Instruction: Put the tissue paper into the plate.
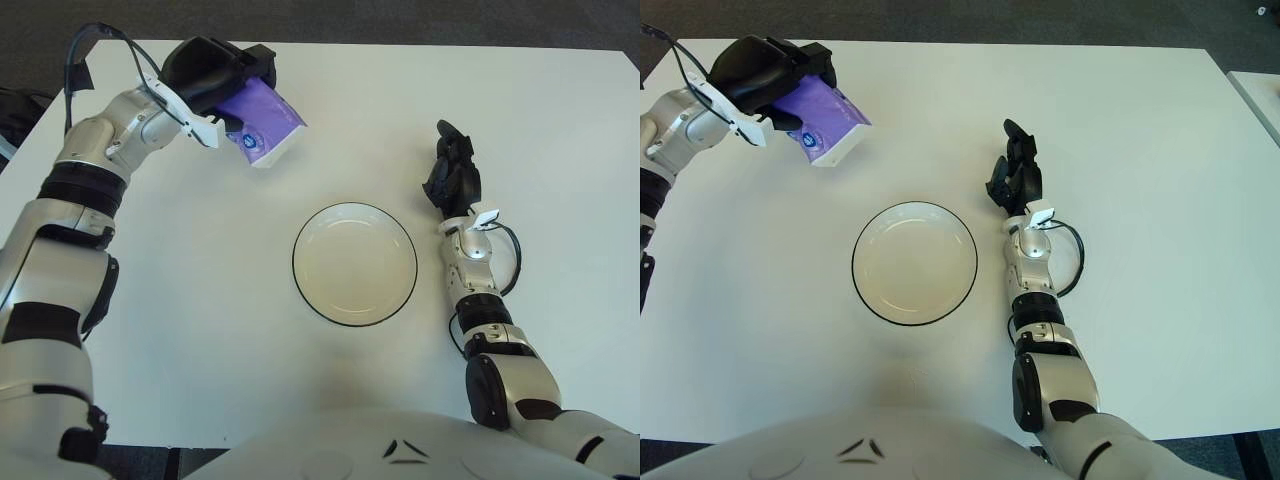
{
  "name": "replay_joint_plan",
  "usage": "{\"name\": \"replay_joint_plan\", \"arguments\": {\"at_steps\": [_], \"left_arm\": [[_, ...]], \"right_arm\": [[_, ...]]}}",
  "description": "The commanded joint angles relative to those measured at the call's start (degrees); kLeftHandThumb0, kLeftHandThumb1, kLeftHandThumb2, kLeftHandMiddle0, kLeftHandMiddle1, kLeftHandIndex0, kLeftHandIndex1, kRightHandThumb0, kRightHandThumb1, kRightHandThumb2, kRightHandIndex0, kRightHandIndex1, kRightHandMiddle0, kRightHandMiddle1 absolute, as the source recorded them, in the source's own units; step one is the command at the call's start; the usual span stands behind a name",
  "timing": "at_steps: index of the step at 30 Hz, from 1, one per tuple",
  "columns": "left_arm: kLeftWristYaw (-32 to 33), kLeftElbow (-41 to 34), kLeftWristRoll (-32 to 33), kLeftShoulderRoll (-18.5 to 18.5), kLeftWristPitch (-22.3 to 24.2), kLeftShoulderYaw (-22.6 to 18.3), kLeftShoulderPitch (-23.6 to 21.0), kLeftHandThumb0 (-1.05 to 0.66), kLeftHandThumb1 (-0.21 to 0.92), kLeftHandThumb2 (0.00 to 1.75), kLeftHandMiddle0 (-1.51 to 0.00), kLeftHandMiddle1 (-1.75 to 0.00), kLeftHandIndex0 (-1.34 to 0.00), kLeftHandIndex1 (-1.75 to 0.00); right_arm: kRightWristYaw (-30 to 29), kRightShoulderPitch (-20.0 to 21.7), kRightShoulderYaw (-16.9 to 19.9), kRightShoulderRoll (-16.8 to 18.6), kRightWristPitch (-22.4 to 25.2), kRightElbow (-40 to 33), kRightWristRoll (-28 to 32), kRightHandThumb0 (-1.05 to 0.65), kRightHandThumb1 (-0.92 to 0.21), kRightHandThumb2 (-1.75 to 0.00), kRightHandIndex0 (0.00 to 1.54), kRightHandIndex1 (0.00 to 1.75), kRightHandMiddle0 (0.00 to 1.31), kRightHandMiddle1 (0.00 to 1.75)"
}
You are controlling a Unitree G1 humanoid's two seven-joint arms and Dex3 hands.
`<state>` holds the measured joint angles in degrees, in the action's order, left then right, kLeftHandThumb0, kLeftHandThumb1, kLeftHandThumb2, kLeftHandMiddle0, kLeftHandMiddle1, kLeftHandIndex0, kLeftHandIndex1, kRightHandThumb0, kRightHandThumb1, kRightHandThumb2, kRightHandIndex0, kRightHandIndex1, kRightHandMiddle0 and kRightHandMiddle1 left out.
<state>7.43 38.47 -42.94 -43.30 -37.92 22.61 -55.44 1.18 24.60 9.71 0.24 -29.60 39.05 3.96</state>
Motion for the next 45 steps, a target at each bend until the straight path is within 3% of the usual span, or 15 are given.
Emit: {"name": "replay_joint_plan", "arguments": {"at_steps": [1, 23, 38, 45], "left_arm": [[-1.5, -2.7, 0.2, -1.2, 0.9, -1.5, 1.6, -0.01, -0.06, 1.75, -0.86, -1.75, -0.7, -1.74], [-3.1, -10.5, 0.0, -2.2, -0.5, -4.0, 3.5, -0.01, -0.07, 1.75, -0.87, -1.75, -0.72, -1.72], [-12.2, -24.2, 9.2, -1.6, -2.9, -7.6, 7.7, -0.01, -0.08, 1.75, -0.88, -1.75, -0.73, -1.7], [-13.2, -26.1, 10.9, -0.8, -6.1, -8.3, 8.4, -0.01, -0.09, 1.75, -0.89, -1.75, -0.75, -1.67]], "right_arm": [[-0.7, -8.7, 0.8, 1.5, 5.3, 9.3, 1.1, -0.63, -0.92, -0.84, 0.23, 0.01, 0.0, 0.61], [-1.3, -7.9, 0.7, 1.4, 4.6, 11.1, 0.7, -0.64, -0.92, -0.85, 0.25, 0.01, 0.0, 0.64], [-1.0, -7.3, 0.9, 1.1, 4.4, 12.6, 1.0, -0.66, -0.92, -0.84, 0.26, 0.01, 0.0, 0.65], [-0.7, -6.9, 1.1, 1.0, 4.4, 13.3, 1.2, -0.67, -0.92, -0.83, 0.27, 0.02, 0.0, 0.66]]}}
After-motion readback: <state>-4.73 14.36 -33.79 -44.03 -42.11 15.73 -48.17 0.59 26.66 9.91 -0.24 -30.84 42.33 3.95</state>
